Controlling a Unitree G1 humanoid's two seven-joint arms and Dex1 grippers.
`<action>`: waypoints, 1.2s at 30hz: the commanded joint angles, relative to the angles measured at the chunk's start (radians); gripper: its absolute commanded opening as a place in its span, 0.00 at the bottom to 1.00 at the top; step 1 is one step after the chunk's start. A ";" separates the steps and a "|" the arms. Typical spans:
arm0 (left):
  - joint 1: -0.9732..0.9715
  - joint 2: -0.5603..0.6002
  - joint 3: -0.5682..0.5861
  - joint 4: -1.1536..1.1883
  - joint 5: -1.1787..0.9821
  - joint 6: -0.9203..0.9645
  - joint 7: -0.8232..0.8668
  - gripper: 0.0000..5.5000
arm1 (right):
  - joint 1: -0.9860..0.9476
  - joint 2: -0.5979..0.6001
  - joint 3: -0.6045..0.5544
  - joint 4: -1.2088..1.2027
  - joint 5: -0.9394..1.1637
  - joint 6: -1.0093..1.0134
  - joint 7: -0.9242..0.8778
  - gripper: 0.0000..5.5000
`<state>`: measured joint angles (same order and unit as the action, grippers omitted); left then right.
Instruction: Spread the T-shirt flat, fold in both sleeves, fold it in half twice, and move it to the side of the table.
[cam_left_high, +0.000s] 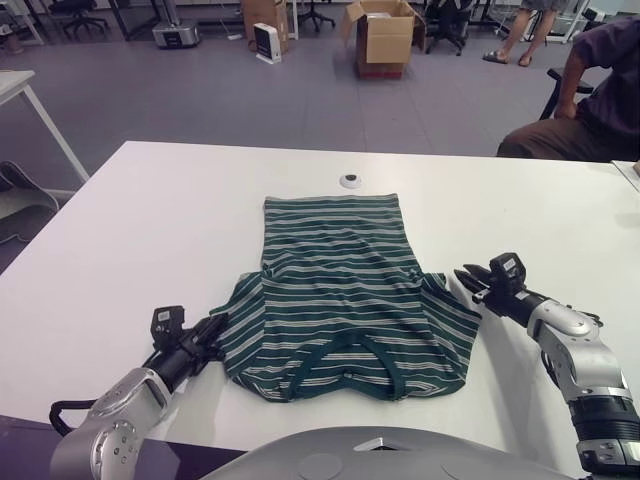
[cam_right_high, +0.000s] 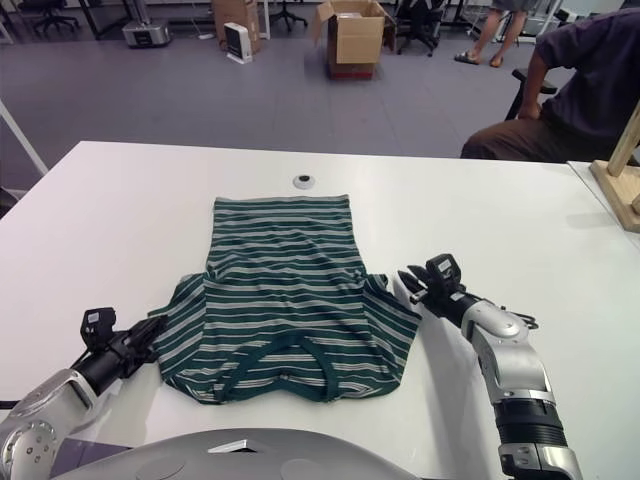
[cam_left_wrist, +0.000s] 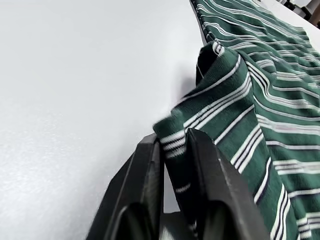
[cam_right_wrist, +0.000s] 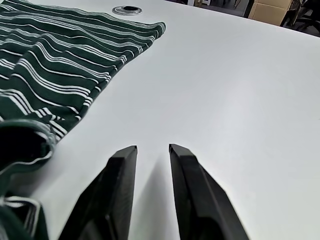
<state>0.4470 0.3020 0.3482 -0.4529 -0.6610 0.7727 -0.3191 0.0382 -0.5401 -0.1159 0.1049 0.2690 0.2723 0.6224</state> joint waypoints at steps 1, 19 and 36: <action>-0.009 -0.013 0.016 0.014 -0.037 0.024 0.007 0.04 | -0.015 0.005 0.000 0.003 -0.013 -0.009 -0.004 0.22; 0.027 0.109 -0.178 -0.356 -0.153 0.014 -0.073 0.00 | 0.356 -0.009 -0.256 -0.201 0.437 0.322 0.231 0.22; 0.031 0.139 -0.344 -0.302 0.047 -0.079 -0.069 0.30 | 0.331 0.039 -0.211 -0.201 0.450 0.383 0.153 0.08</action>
<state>0.4795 0.4359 -0.0071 -0.7487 -0.6184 0.7083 -0.3834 0.3622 -0.5269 -0.3410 -0.1031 0.7089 0.6159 0.7952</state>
